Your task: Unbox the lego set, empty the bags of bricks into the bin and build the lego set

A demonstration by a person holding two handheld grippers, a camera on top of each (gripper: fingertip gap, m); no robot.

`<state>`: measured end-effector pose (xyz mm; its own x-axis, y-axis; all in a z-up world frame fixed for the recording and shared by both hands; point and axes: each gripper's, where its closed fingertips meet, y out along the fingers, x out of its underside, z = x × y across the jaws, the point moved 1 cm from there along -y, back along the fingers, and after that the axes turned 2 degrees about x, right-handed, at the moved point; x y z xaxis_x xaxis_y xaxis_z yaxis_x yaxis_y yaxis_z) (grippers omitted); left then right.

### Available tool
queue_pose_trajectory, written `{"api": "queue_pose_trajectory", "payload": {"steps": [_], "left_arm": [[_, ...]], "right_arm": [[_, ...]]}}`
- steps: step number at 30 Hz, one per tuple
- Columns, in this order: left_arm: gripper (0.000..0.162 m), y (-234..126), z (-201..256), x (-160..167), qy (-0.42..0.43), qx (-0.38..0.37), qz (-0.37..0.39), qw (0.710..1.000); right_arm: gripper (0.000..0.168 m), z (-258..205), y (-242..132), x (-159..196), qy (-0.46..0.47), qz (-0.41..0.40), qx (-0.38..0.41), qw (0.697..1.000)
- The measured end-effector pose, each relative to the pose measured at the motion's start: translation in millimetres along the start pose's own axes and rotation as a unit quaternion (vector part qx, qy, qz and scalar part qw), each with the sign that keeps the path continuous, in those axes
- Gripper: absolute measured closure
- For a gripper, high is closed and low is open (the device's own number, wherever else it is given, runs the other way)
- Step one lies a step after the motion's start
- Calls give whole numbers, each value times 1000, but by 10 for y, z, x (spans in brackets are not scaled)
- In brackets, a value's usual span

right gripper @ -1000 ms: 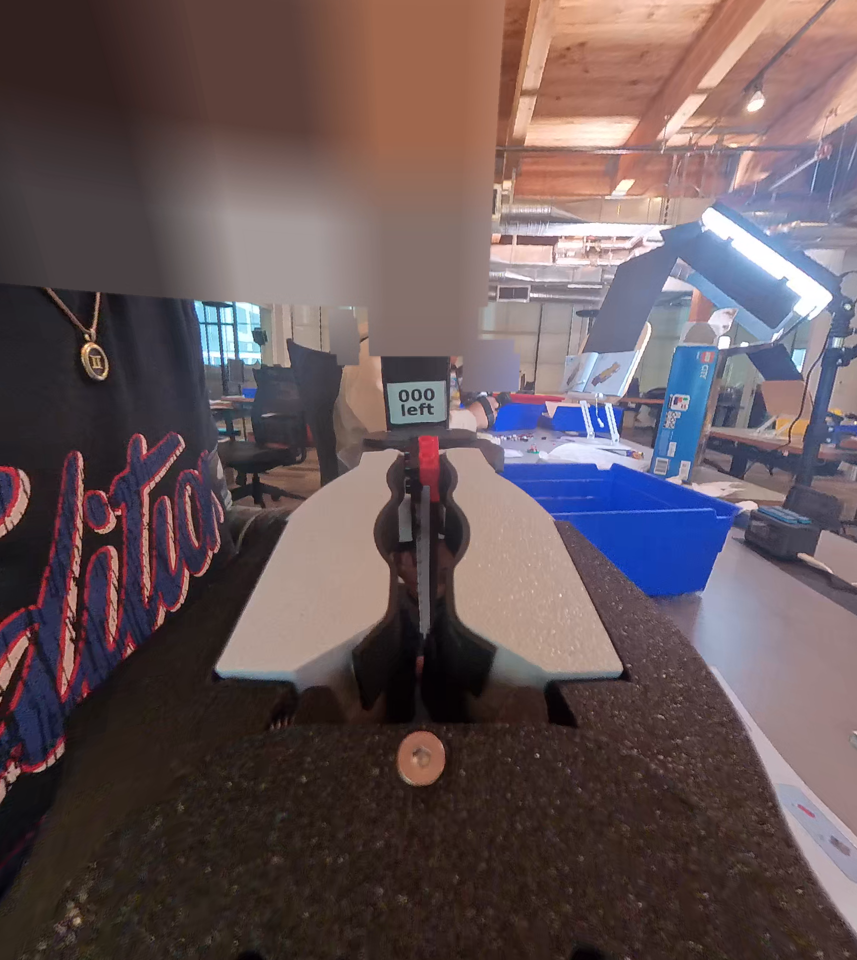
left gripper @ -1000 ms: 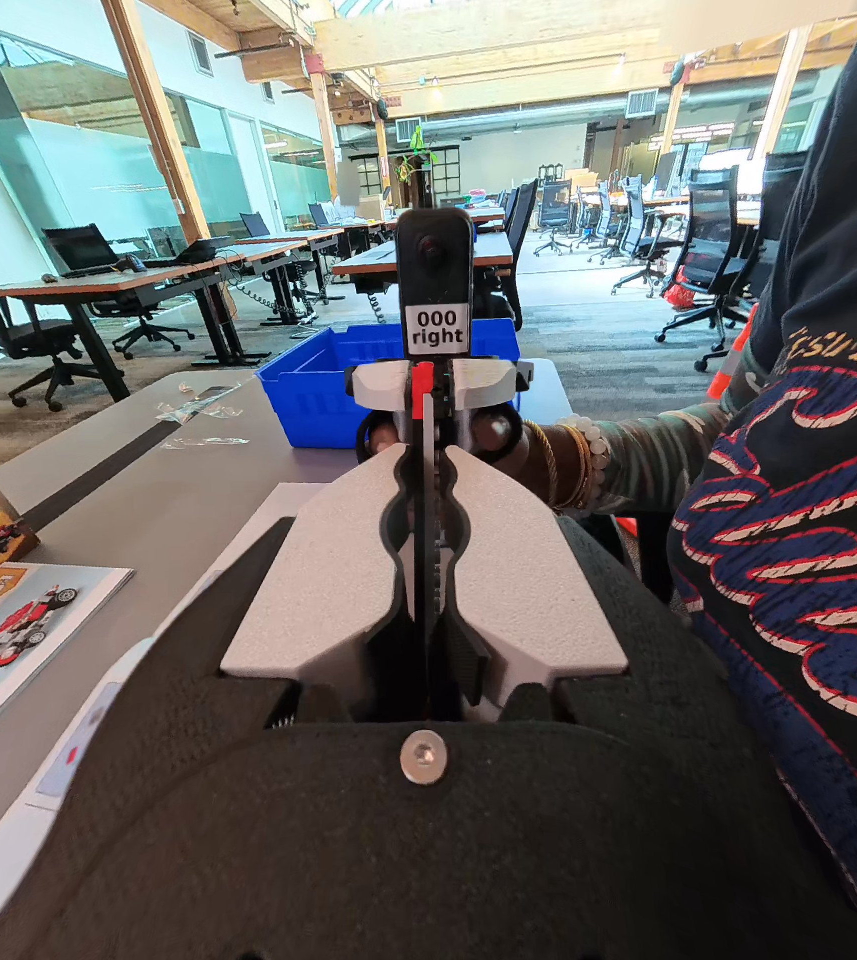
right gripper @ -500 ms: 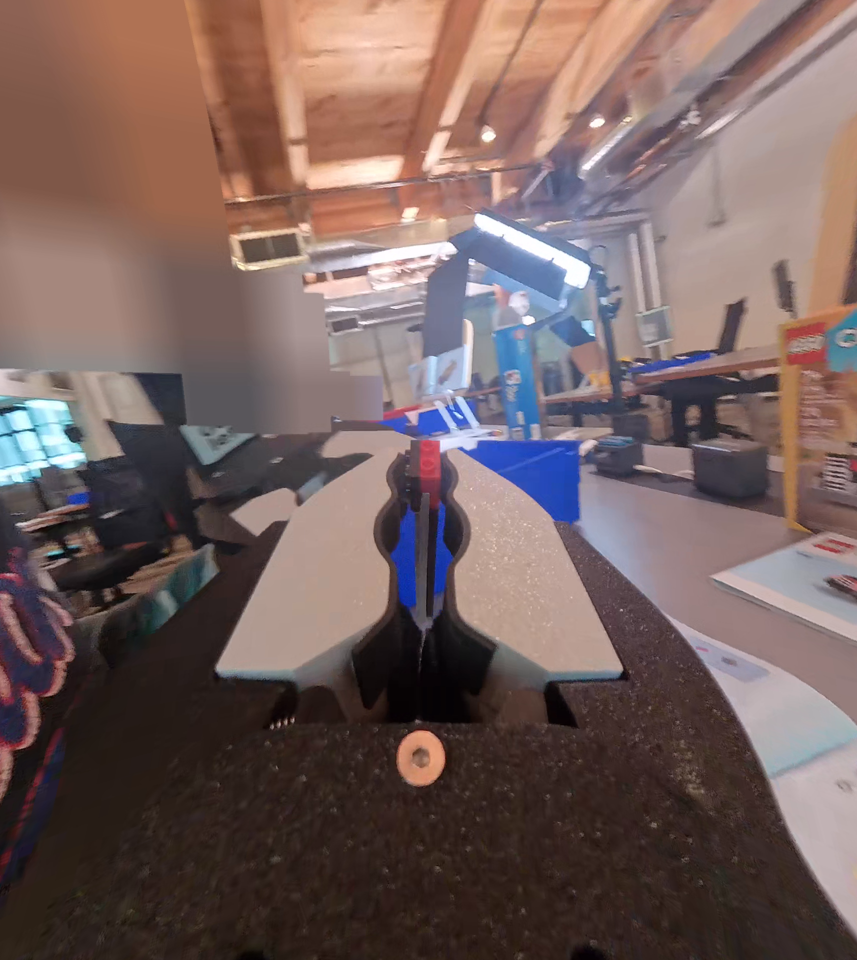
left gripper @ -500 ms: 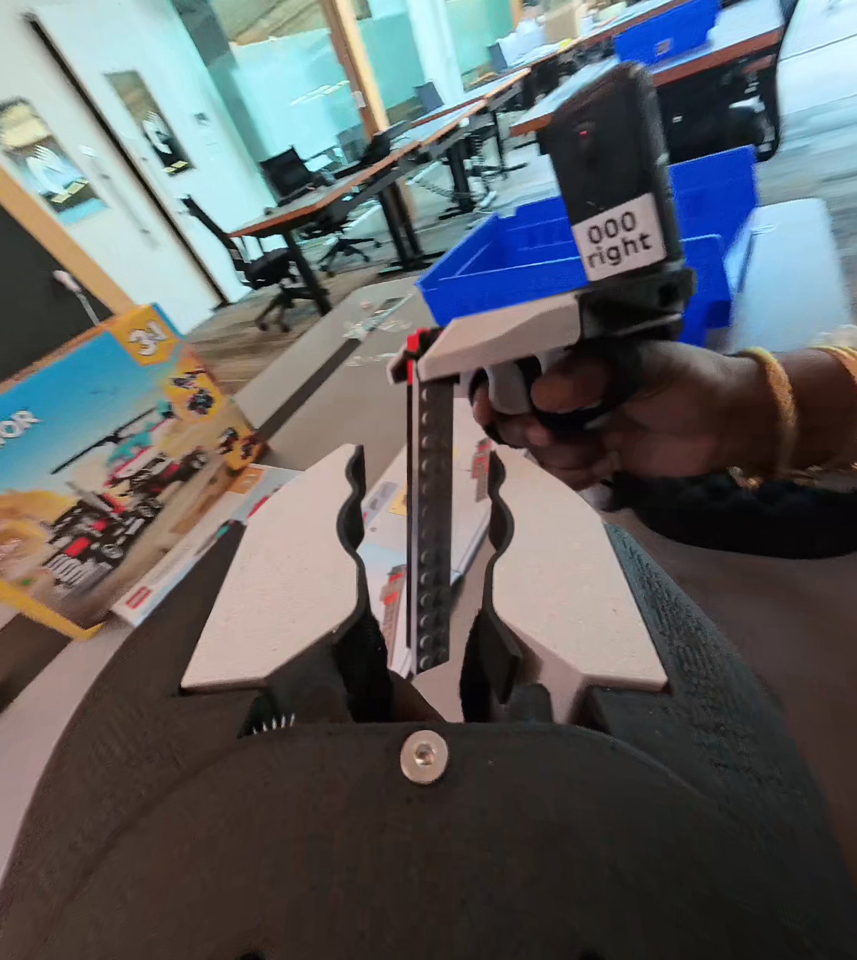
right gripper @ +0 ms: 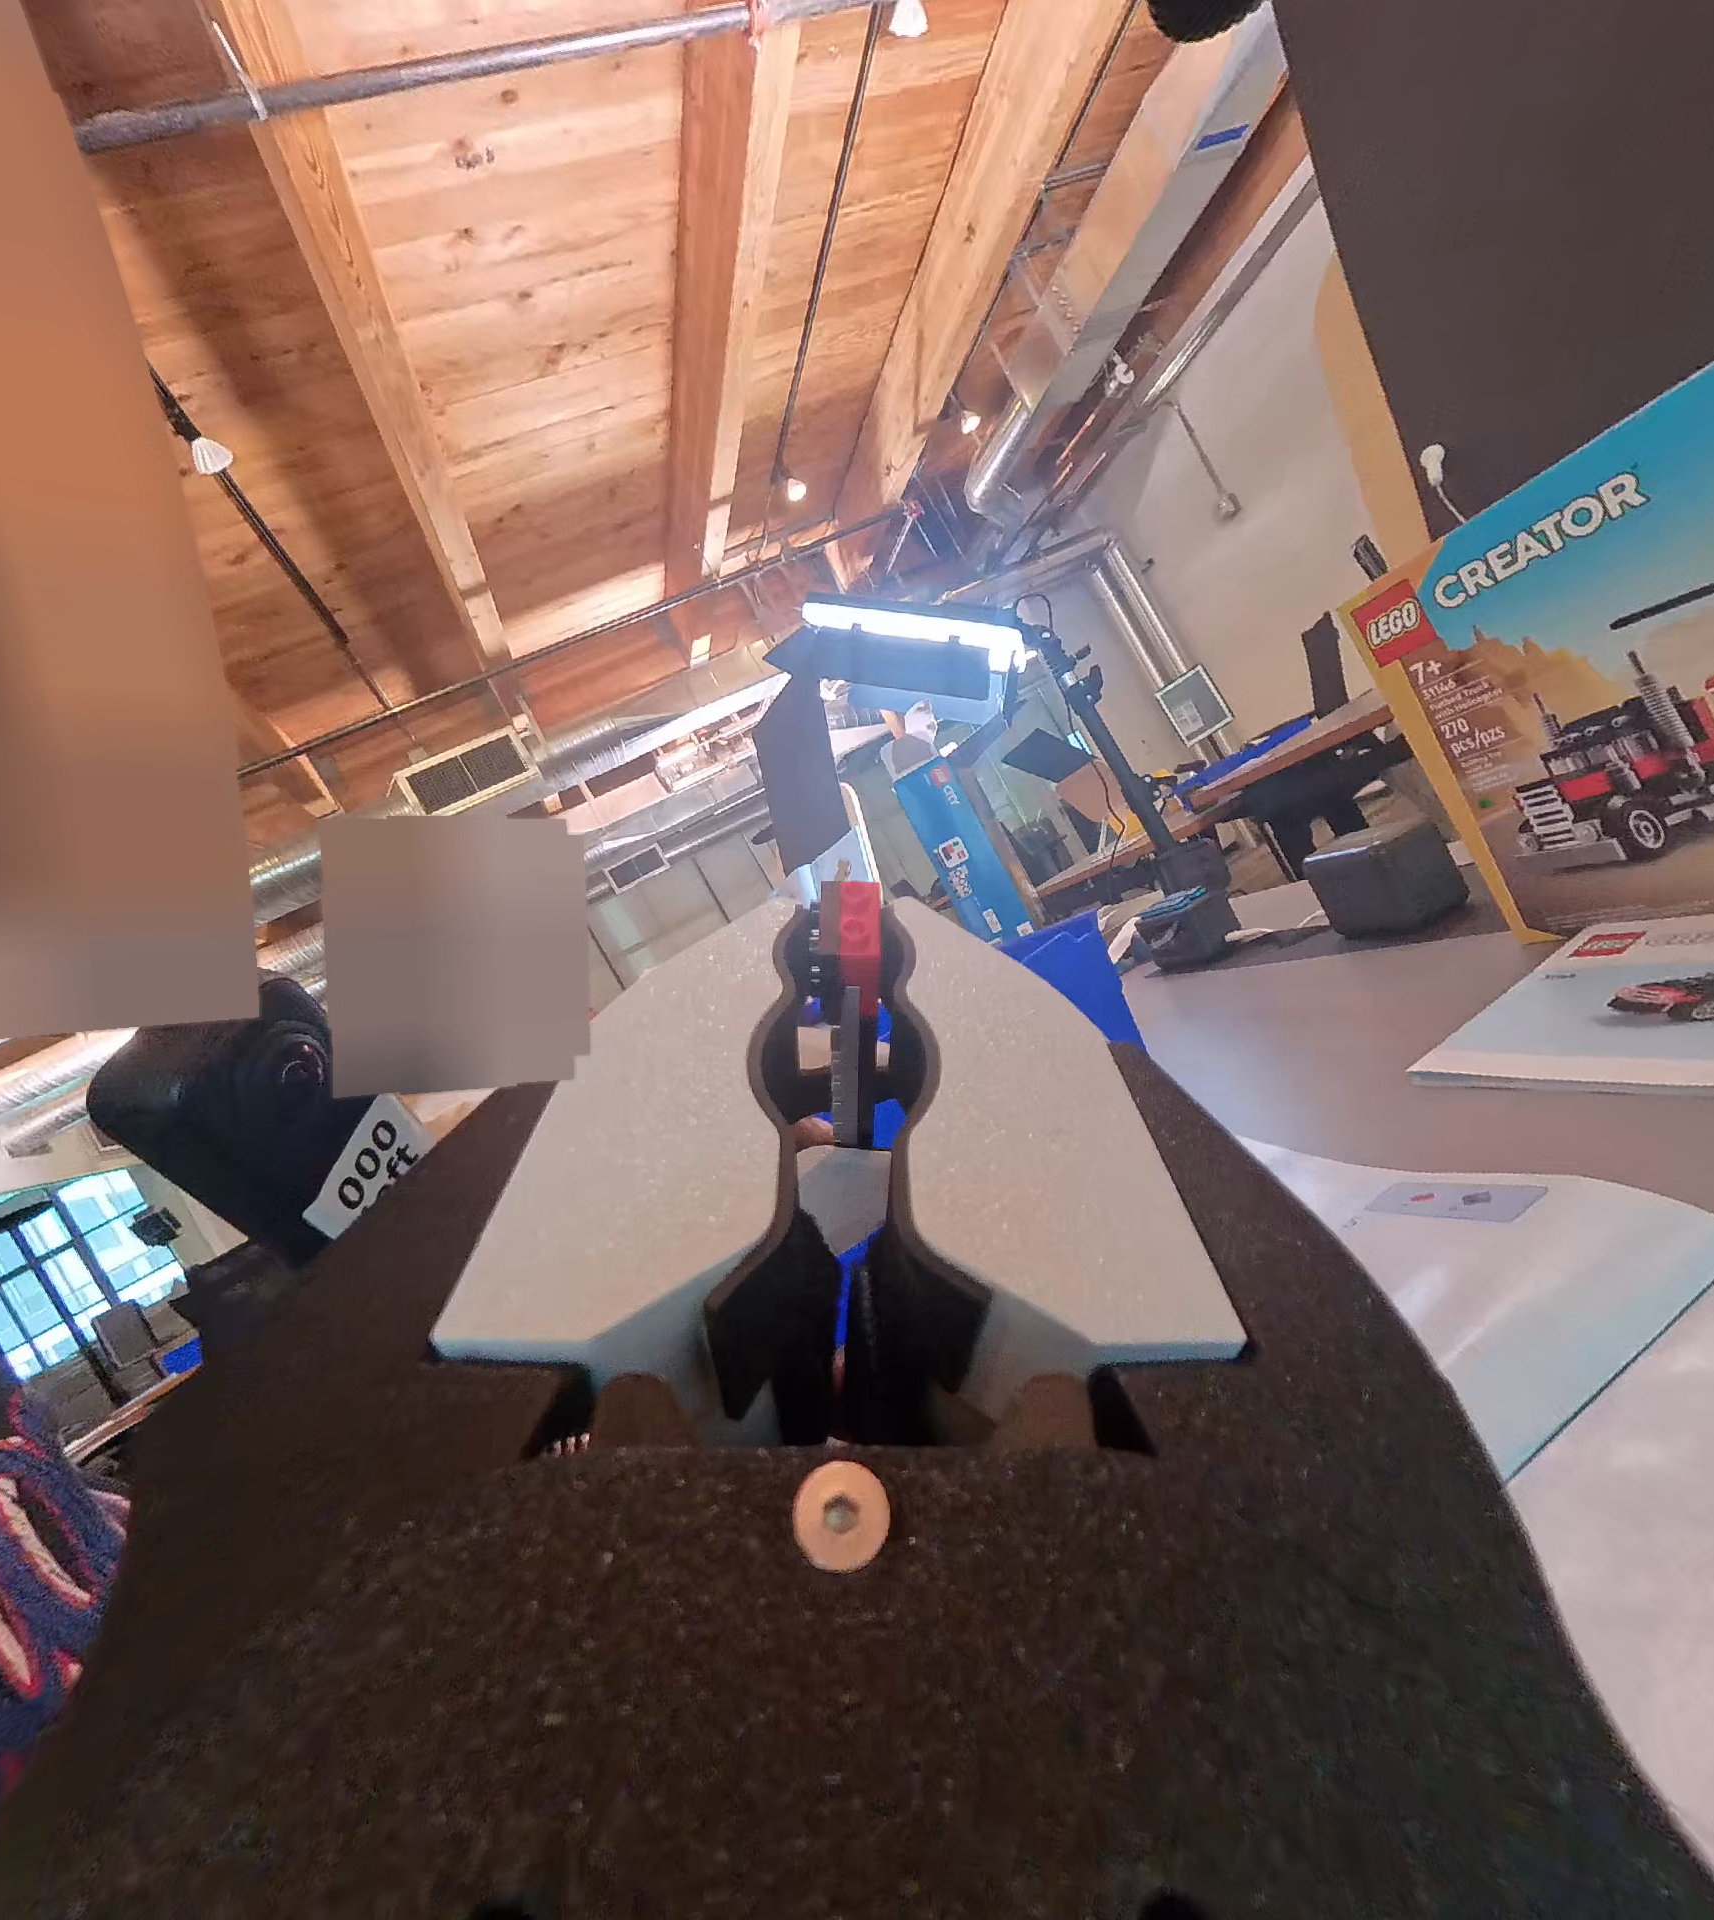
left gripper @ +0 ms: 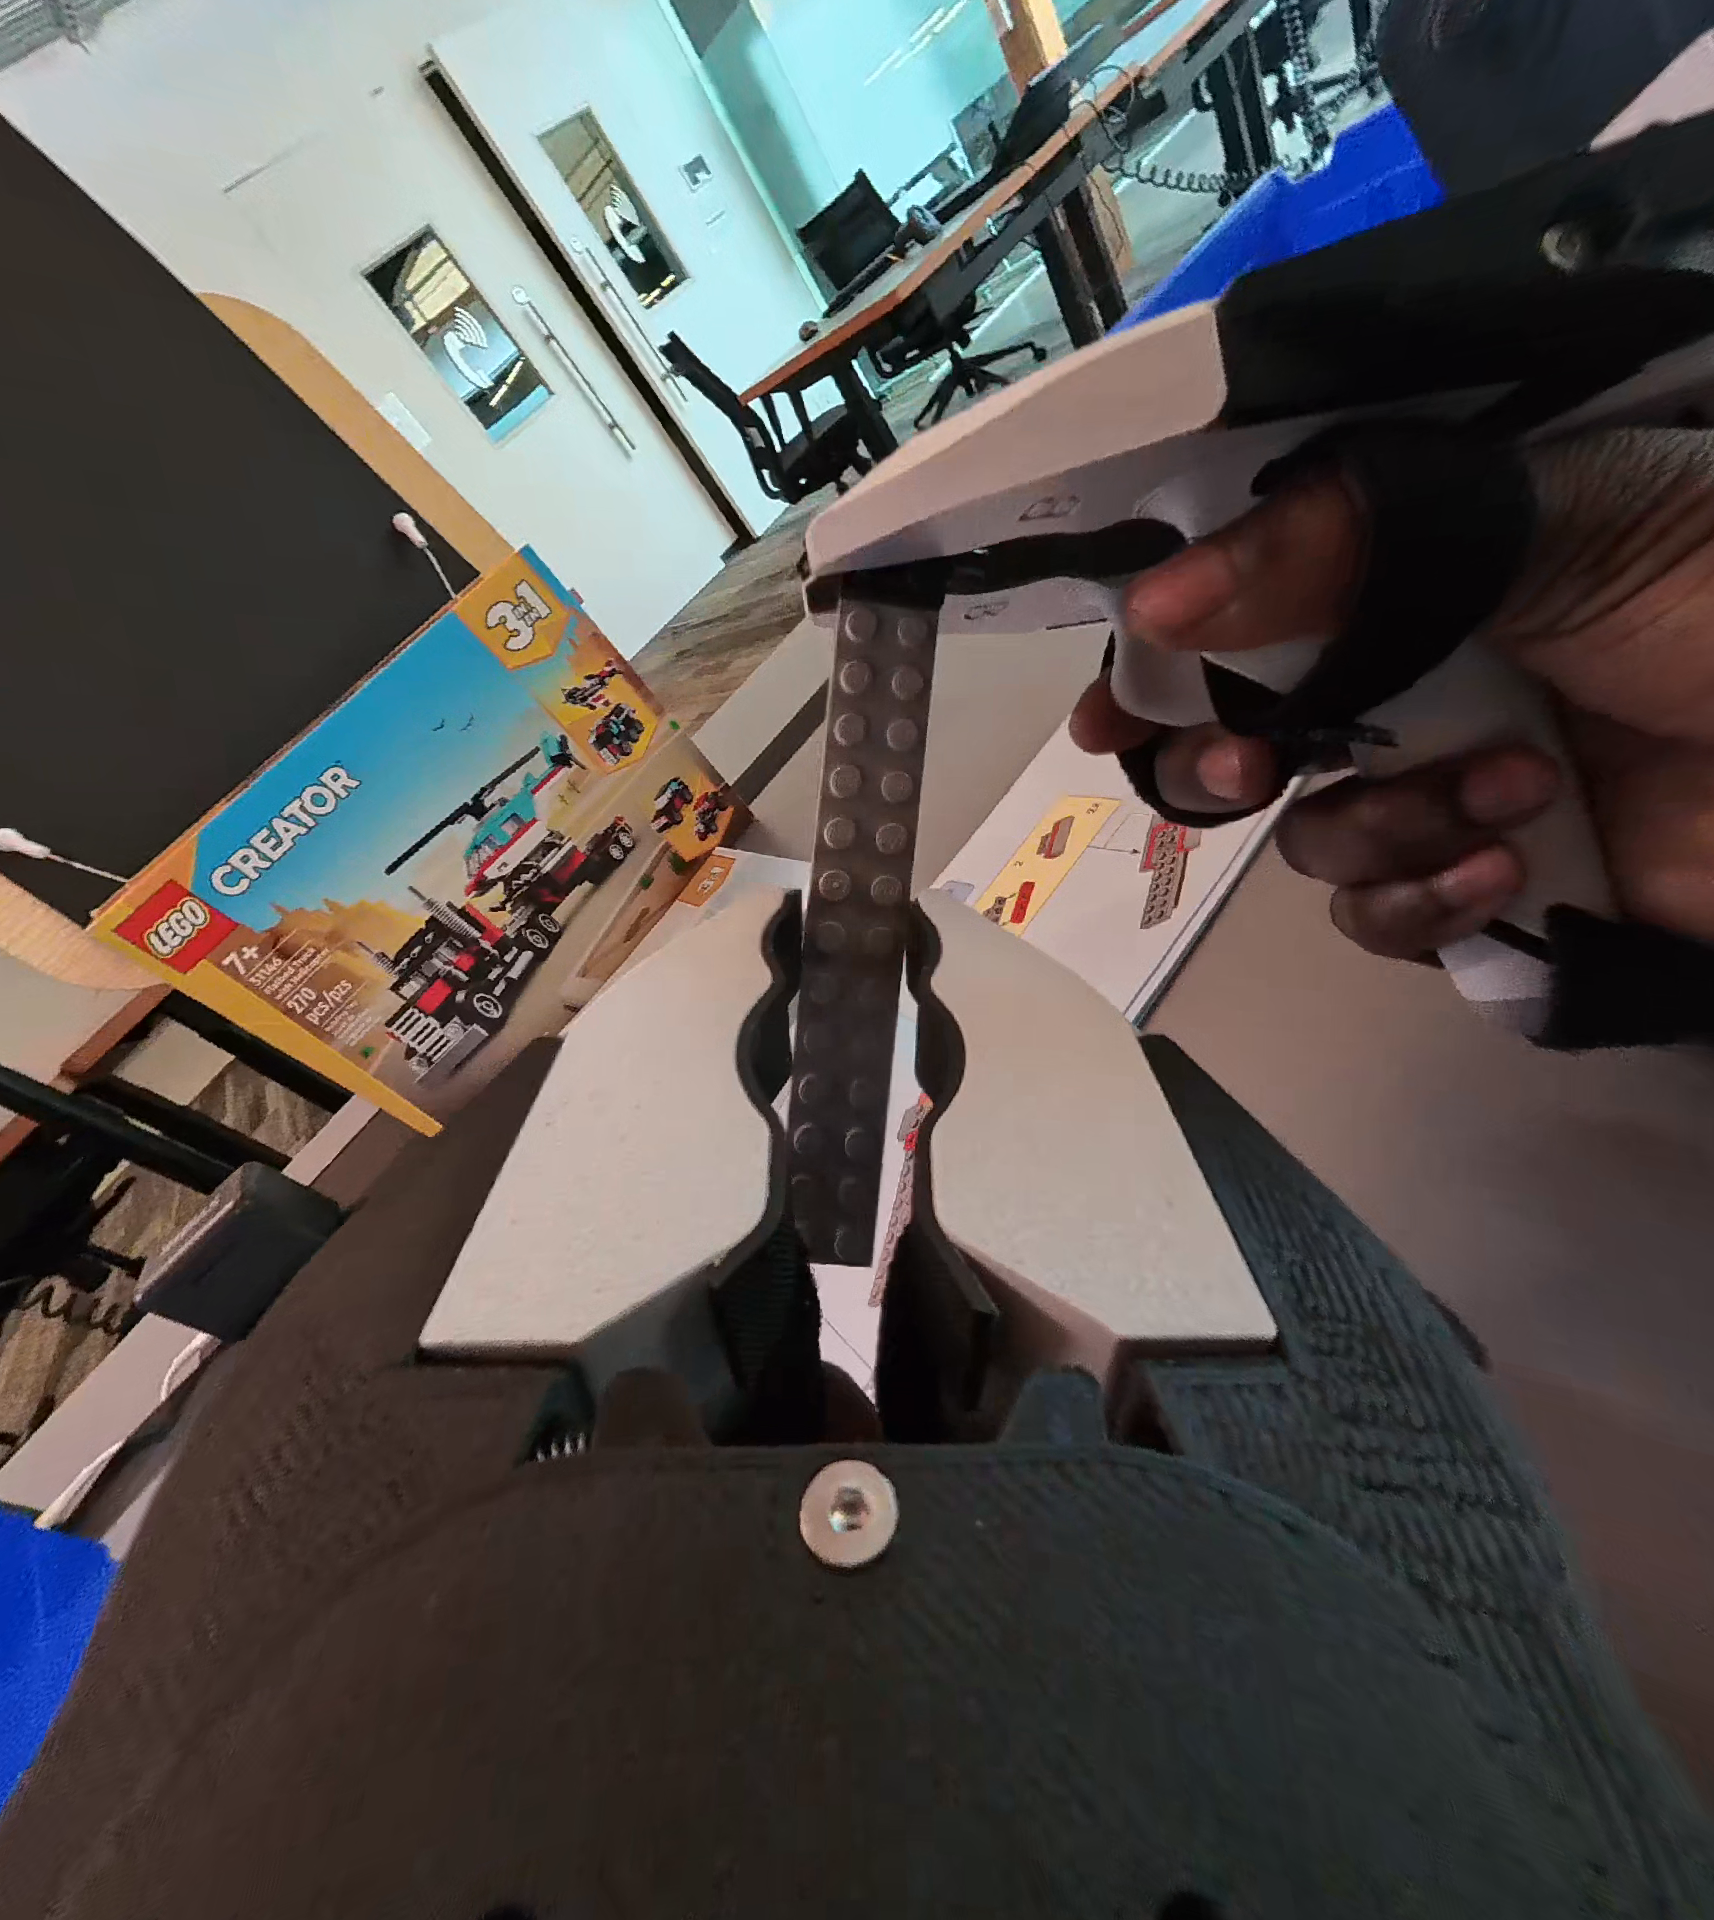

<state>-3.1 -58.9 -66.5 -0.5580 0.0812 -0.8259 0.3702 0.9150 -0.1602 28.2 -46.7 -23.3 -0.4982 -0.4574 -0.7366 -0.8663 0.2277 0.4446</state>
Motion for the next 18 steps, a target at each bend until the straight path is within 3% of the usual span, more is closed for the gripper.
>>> {"api": "queue_pose_trajectory", "payload": {"steps": [4, 9, 12, 15, 18], "left_arm": [[144, -29, 47, 33, 12, 38, -23, 999], [144, -176, 104, 137, -4, 143, -62, 988], [144, -290, 185, 270, -28, 221, -101, 970], [144, -387, 331, 426, -25, 292, -151, 944], [144, -430, 465, 522, -1, 329, -184, 926]], "right_arm": [[156, 4, -24, 41, 10, -32, -16, 999], [112, -79, -116, 106, -109, -140, -48, 983], [91, -117, -210, 214, -230, -250, -72, 938], [104, -116, -358, 411, -313, -367, -107, 869], [98, -105, -418, 598, -324, -425, -126, 836]]}}
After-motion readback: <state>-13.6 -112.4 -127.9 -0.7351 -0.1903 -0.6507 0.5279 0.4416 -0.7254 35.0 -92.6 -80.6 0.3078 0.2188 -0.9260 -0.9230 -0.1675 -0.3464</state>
